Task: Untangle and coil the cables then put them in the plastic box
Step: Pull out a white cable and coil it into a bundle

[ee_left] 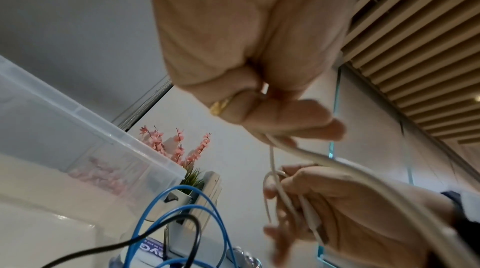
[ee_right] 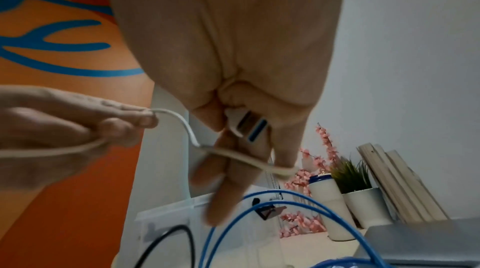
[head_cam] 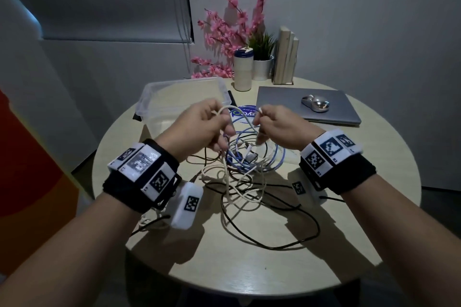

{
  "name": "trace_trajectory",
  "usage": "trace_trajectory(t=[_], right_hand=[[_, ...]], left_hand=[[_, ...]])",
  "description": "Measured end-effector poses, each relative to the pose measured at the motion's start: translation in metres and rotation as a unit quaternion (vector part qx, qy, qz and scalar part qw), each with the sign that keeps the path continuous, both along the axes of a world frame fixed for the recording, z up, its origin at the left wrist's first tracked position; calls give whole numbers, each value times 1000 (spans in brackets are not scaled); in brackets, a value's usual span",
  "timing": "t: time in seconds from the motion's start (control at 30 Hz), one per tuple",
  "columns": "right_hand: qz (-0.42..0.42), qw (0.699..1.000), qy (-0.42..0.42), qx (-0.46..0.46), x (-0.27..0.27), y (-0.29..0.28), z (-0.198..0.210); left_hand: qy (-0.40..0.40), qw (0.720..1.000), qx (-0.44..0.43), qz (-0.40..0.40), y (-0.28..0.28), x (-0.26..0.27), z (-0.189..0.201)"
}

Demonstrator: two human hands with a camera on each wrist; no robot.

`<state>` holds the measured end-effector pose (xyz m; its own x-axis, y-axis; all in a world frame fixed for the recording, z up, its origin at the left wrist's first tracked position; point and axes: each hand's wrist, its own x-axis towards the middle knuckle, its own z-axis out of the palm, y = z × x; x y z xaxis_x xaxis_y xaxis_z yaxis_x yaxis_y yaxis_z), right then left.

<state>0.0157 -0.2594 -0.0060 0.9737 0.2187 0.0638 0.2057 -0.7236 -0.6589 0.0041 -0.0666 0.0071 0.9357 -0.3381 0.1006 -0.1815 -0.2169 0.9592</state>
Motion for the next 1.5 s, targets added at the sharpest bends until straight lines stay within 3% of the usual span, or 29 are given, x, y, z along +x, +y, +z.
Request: trace_trajectory(t=[0.13,0.3,0.37,0.6,0.8,0.83,0.9,1.03,1.17,1.23,1.33,1.5], right_hand=[[52,992,31,110,-9,7,1],[125,978,62,157,-18,14,8],[133,960,74,233,-18,14,10],[104,854,73,505,-18,12,21],[21,815,32,579,-12,15,20],[9,818,16,575,-10,14,20],[-15,851,-31,524,-7,13,17],[-86,961,-139,222,-2,8,10],[-69,990,-119,13,-3,0,6],[-57,993,-101,-8,-4,0,5],[-21,998,-37,51,-7,-1,5],[26,994,-17,103,-8,-1,-3]], left_hand=[[-46,994,-60,83,0,11,4],[-53,988,-14,146,2,21,-4],[-40,987,24,152,-1,20,-12],[-29,983,176,46,-19,4,-44],[3,964,262,-50,-16,-8,-51],[15,961,271,-58,-15,-9,-51],[36,956,283,-69,-12,-10,-50],[62,964,243,-94,-8,-15,-42],[32,991,105,-72,-12,-14,-26],[-8,996,69,-48,-14,-9,-20],[-70,997,44,12,-15,0,-13],[-199,972,64,107,-12,12,1]])
